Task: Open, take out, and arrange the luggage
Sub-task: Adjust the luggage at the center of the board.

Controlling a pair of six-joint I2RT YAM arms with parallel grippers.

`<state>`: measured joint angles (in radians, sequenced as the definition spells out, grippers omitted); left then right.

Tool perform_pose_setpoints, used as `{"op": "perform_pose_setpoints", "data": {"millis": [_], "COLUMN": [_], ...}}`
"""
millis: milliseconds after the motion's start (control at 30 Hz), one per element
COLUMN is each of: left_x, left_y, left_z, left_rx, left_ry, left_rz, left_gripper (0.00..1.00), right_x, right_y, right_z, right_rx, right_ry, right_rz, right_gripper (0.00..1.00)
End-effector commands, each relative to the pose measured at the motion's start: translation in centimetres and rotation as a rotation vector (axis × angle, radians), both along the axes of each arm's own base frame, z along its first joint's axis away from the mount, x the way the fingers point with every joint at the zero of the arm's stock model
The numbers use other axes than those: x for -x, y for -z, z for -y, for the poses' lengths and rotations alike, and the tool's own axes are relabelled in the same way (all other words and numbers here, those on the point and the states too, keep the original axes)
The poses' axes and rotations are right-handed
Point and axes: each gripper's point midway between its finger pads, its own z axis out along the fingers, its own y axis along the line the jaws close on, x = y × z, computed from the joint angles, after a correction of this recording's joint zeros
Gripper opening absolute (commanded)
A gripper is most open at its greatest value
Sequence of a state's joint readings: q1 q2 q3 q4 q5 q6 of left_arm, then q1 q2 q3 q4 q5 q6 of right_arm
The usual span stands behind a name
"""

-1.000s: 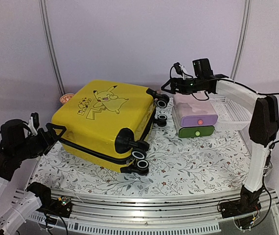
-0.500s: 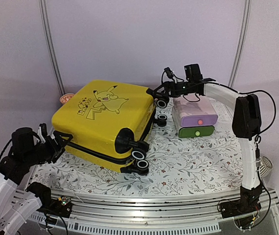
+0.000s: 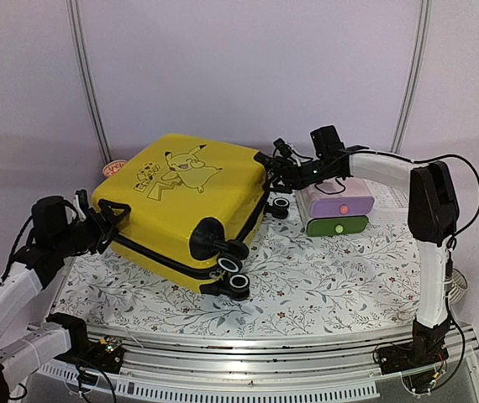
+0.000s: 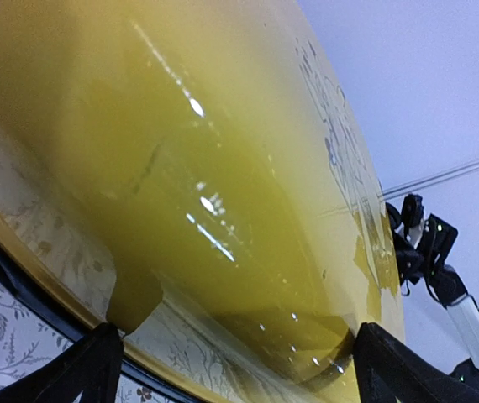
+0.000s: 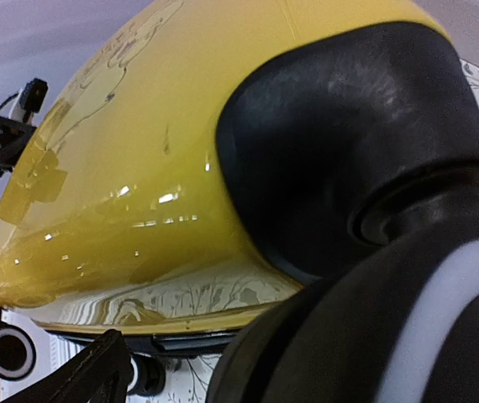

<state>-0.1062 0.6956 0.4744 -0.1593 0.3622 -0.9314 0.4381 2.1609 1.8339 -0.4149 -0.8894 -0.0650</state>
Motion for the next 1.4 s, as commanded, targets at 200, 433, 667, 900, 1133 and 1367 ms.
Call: {"op": "perform_pose_setpoints", "data": {"millis": [200, 433, 667, 900, 1133, 1367], "left_x": [-5.3, -6.1, -5.8, -5.5, -5.2, -4.1], "left_y": [-3.1, -3.5, -2.8, -3.5, -2.7, -3.9], "left_z": [-3.8, -4.3, -2.3, -0.3, 4.4, 4.5], "left_rx": [-0.103, -0.106, -0.059, -0.059, -0.059, -0.085], "left_ry": [-0.075, -0.083, 0.026, 0.078, 0.208, 0.202], "left_rz": [0.120, 0.154, 0.174, 0.187, 0.185, 0.227], "left_gripper": [0.98, 0.98, 0.97, 0.97, 0.96, 0.97], "right_x": [13.0, 13.0, 9.3, 4.4, 0.6, 1.6], "right_y": [-3.5, -1.4, 0.8, -2.1, -1.2, -1.3], "right_z": [-3.8, -3.4, 0.4, 4.7, 6.7, 7.3], "right_rx": [0.012, 0.127, 0.203, 0.139, 0.238, 0.321], "right_ry": [-0.184, 0.027, 0.413, 0.636, 0.766, 0.788], "right_rz": [0.080, 0.090, 0.040, 0.018, 0.026, 0.114], "right_gripper": [0.97, 0.97, 0.95, 0.95, 0.95, 0.94]}}
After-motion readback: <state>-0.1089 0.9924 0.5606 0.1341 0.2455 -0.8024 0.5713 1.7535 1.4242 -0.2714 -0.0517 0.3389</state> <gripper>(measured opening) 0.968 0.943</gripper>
